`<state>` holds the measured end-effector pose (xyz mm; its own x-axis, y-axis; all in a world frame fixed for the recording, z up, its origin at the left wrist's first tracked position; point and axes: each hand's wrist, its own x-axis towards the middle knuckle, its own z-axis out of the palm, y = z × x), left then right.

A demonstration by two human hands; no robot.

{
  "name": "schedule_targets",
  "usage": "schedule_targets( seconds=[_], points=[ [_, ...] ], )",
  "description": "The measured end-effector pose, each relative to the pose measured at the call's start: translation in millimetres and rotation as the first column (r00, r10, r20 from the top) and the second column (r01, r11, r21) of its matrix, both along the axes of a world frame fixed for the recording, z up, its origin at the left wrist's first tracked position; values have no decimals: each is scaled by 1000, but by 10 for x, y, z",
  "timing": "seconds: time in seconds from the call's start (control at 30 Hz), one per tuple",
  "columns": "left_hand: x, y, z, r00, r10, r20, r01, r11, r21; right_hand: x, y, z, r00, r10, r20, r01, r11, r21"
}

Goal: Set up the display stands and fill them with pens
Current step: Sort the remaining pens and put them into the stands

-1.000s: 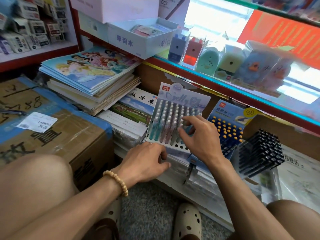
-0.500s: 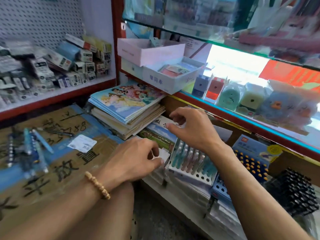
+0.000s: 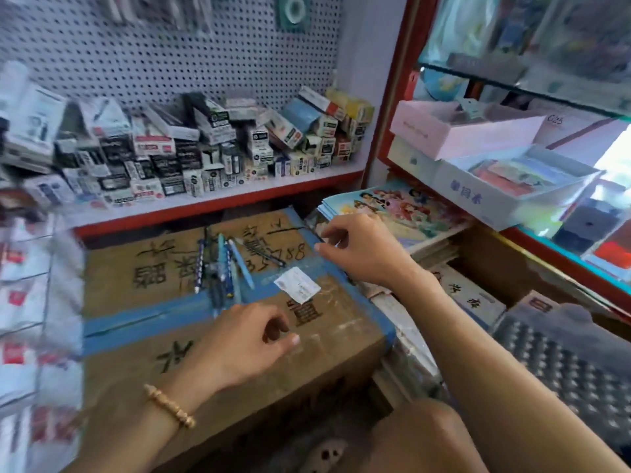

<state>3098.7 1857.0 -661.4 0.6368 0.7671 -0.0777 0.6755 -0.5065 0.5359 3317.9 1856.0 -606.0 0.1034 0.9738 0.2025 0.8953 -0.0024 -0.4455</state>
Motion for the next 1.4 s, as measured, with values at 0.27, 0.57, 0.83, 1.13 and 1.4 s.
schedule_targets(
  seconds=[0.27, 0.57, 0.83, 1.13, 1.4],
  points=[
    [-328, 538, -410, 882, 447, 149, -448, 894, -25, -508, 983, -623, 995, 39, -97, -59, 975, -216],
    [-438, 1586, -811, 665, 746, -30, -744, 666, 60, -966, 1528, -1204, 966, 214, 141, -127, 877, -463],
    [-520, 1821, -711, 809, 583, -79, -588, 797, -139, -767, 1692, -1242, 945, 301, 128, -228, 887, -402],
    [-515, 1688, -738, 811, 561, -167, -573, 819, -33, -863, 1661, -1343, 986, 147, 79, -108, 923, -369],
    [-498, 1514, -811, 839, 527, -133, -515, 849, 116, -934, 1542, -1274, 975, -17, -222, -47, 960, -277]
  ],
)
